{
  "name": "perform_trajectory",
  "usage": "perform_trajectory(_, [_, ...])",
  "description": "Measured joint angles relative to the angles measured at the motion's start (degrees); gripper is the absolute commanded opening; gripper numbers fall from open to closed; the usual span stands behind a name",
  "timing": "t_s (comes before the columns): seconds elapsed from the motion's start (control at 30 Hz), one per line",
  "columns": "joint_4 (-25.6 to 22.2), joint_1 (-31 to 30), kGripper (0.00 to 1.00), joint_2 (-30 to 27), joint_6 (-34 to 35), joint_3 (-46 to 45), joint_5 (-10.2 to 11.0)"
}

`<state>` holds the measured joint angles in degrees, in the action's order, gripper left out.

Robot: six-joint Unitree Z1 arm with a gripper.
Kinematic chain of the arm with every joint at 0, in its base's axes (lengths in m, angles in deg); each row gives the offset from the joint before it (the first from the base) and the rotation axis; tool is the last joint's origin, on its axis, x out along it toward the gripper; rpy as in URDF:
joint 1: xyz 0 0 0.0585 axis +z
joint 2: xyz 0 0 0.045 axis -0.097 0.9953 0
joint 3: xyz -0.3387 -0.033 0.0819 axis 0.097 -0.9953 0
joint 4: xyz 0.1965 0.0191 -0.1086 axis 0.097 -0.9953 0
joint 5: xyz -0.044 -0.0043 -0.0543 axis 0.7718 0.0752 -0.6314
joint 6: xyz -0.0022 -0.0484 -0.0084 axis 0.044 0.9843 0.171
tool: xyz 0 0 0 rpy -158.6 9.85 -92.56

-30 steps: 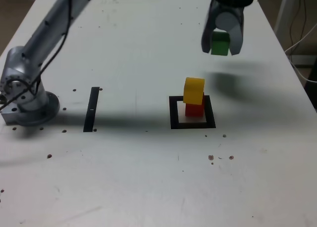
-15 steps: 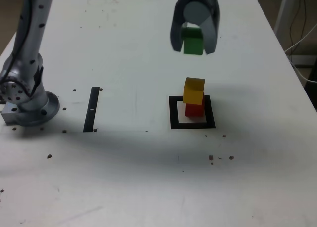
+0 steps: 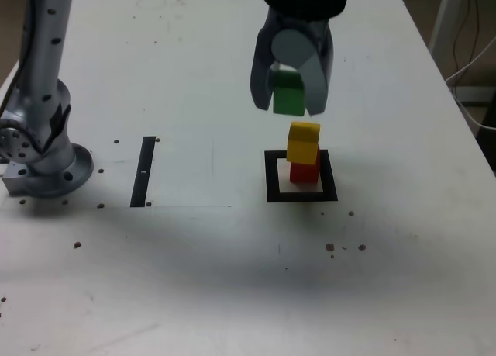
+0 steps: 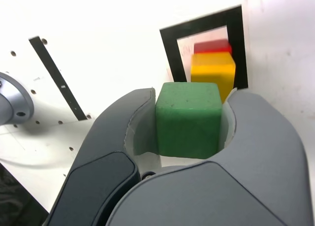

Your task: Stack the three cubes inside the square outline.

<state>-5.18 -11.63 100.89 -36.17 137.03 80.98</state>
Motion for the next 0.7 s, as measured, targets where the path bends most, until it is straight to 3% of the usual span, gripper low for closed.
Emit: perform_trajectory(0.7, [2.4,-0.5,0.24,3.9,-0.4,0.1,-1.6])
